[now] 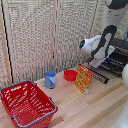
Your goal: Kindly position your hand close to the oven tray's handle. Softly yet firmly grasp the handle using your hand. Slowly and with caution, draw the tray out until it is fully stretched out.
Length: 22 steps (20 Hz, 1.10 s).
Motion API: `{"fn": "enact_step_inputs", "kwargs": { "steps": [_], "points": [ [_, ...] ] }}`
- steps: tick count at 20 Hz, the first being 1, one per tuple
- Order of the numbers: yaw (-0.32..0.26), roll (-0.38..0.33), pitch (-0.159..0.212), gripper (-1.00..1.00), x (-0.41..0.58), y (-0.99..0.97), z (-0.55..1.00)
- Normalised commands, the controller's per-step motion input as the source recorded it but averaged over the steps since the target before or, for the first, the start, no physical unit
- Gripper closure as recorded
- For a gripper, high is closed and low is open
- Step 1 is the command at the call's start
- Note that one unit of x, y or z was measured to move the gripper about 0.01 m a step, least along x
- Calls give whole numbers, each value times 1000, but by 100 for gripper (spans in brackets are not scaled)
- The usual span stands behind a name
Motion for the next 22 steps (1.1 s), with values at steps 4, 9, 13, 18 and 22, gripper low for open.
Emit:
{"fn": "enact_step_inputs", "kwargs": {
  "steps": [4,9,13,18,22],
  "points": [
    [-165,-55,0,100,8,769,-241],
    [-151,-30,0,100,47,820,-156],
    [-116,-48,1,100,16,843,-143],
    [-82,-13,2,-100,30,352,-22],
    [-32,0,1,-100,34,-32,229]
  ]
}}
